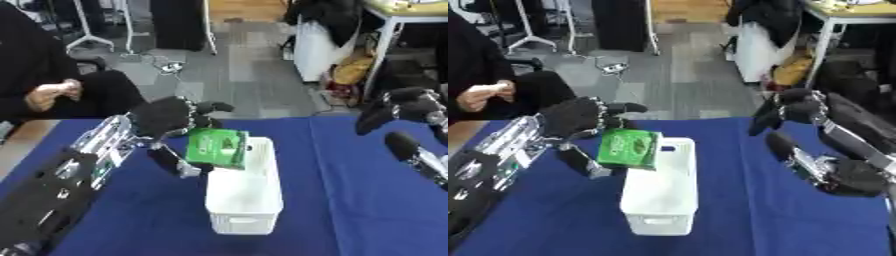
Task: Pick up objects on the table and place them in the box.
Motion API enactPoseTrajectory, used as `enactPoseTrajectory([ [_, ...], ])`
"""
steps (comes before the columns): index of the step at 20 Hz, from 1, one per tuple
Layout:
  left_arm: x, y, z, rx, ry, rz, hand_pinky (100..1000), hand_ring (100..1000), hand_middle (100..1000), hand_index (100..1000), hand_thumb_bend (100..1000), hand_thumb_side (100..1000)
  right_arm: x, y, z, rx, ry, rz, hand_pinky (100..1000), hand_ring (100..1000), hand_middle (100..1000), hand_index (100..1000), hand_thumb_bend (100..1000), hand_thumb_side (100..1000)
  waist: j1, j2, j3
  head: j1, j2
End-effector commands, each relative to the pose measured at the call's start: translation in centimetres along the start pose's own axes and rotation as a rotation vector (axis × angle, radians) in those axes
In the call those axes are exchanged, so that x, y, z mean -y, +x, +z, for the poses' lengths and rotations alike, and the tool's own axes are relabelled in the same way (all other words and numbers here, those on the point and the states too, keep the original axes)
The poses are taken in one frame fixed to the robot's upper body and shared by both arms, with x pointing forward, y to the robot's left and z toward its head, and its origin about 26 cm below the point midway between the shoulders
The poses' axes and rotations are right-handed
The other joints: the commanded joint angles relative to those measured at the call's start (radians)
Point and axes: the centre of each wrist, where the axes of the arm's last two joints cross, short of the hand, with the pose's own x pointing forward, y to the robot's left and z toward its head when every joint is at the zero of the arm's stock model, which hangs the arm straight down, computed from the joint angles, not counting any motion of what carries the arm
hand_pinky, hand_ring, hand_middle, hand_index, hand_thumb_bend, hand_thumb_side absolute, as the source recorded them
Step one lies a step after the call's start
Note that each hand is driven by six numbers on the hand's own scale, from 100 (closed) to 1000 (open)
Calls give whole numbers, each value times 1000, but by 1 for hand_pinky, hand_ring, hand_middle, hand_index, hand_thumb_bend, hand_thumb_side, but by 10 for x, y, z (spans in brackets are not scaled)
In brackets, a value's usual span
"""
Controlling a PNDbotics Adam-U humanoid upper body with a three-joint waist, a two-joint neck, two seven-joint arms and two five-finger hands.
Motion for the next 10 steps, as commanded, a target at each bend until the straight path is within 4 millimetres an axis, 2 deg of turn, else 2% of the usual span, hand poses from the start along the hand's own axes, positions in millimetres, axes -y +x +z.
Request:
enactPoseTrajectory([
  [1,-7,-5,-6,0,8,1,100,100,100,197,100,733,9,4,-1,55,56,73,565,626,621,689,149,1000,0,-10,-2,10,-16],
  [10,10,-8,-2,-26,12,61,100,100,100,200,100,739,9,4,-1,53,53,71,564,626,621,689,151,1000,-1,-9,-3,8,-20],
])
